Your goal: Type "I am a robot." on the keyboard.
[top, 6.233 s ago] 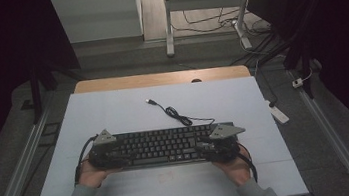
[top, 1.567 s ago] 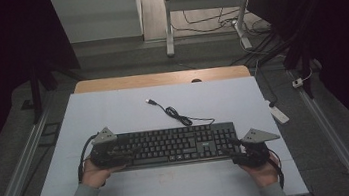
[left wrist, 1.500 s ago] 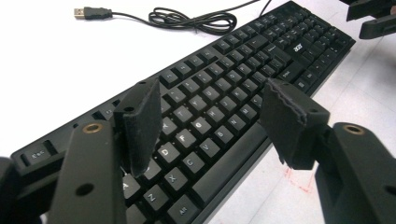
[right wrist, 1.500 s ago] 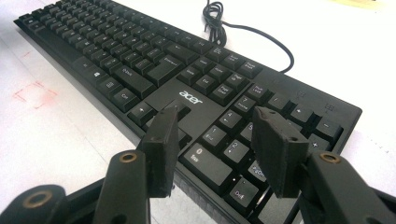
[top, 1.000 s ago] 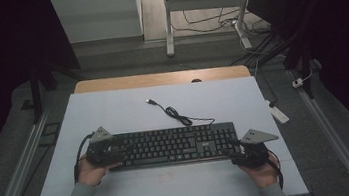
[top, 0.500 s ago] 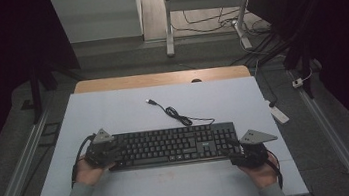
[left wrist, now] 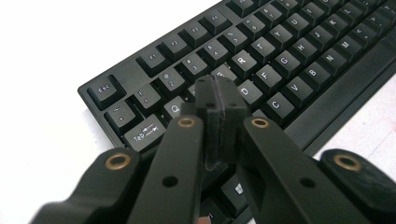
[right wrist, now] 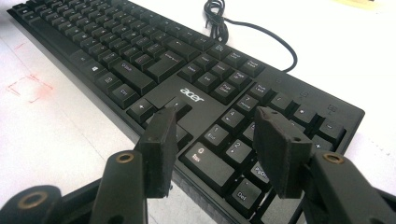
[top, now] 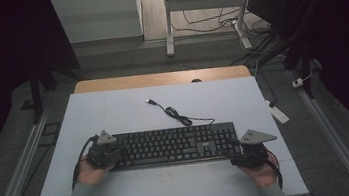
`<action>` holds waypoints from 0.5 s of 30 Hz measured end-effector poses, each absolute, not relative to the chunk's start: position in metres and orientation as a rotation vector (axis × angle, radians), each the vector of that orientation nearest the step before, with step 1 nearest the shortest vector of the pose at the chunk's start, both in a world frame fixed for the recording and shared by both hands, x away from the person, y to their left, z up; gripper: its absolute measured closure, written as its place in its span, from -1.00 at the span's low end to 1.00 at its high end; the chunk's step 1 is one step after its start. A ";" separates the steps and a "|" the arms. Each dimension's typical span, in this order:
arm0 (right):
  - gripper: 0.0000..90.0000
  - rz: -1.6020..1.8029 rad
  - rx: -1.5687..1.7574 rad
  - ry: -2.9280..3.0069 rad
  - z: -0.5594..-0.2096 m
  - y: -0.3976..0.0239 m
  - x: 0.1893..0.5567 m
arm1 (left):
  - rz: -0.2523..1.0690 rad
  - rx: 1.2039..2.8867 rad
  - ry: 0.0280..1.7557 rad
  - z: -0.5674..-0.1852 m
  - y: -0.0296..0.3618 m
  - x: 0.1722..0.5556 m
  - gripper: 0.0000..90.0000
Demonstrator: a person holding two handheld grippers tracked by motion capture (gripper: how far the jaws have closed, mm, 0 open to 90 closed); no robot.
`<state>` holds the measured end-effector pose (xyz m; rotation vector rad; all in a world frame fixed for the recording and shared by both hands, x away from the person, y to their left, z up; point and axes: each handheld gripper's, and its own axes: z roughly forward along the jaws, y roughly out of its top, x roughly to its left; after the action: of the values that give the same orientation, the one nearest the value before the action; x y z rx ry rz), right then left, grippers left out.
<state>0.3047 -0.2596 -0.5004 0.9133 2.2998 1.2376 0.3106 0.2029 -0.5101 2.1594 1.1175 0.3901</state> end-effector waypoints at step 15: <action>0.10 1.227 0.922 2.298 -0.501 -0.260 0.305 | 0.394 2.197 1.137 -0.516 0.201 0.313 0.96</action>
<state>0.3049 -0.2602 -0.5007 0.9215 2.2982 1.2267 0.3126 0.2011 -0.5158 2.1968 1.1365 0.3942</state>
